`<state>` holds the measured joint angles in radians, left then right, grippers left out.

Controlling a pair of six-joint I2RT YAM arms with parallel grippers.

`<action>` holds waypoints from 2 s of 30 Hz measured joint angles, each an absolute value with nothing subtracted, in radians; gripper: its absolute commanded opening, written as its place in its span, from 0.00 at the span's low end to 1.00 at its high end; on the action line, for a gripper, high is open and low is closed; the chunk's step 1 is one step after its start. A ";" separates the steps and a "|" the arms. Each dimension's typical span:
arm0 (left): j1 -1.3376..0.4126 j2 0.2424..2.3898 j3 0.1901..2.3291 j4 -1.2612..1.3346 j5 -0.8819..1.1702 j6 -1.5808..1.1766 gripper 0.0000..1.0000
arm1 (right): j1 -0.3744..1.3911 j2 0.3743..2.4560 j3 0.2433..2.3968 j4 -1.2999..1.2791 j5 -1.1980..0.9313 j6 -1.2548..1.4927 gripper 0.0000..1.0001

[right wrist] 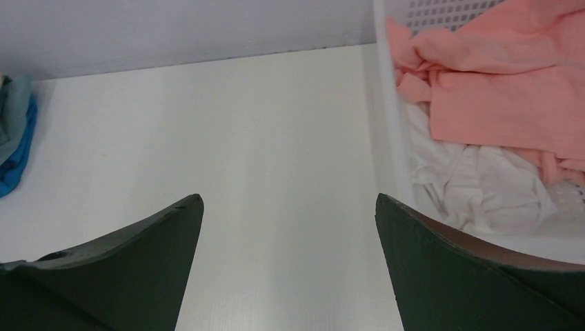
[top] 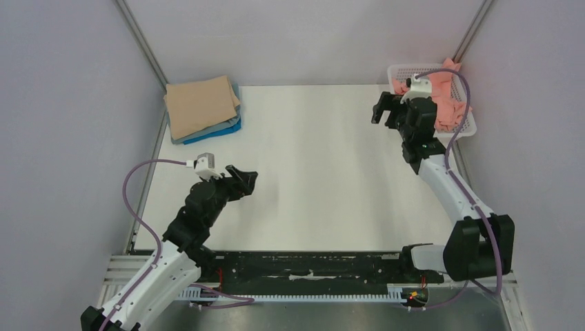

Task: Fold and stack the t-shirts
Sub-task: Grab crumpled tshirt from bin with the right arm

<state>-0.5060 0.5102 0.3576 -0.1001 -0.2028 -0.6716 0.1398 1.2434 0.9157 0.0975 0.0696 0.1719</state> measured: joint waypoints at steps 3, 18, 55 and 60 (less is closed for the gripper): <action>-0.506 0.499 0.358 -0.100 -0.198 -0.672 0.86 | 0.074 1.362 1.029 0.063 0.085 0.176 0.98; -0.506 0.522 0.358 -0.098 -0.284 -0.664 0.86 | -0.178 1.813 1.453 -0.040 0.059 0.226 0.98; -0.506 0.764 0.398 -0.075 -0.340 -0.628 0.86 | -0.220 1.845 1.538 0.200 -0.094 0.298 0.00; -0.506 0.764 0.400 -0.076 -0.338 -0.628 0.86 | -0.184 1.623 1.519 0.214 -0.109 0.206 0.00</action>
<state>-0.5060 0.7639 0.4000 -0.0765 -0.3382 -0.6285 -0.1841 1.6234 1.5192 0.2142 -0.1085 0.2062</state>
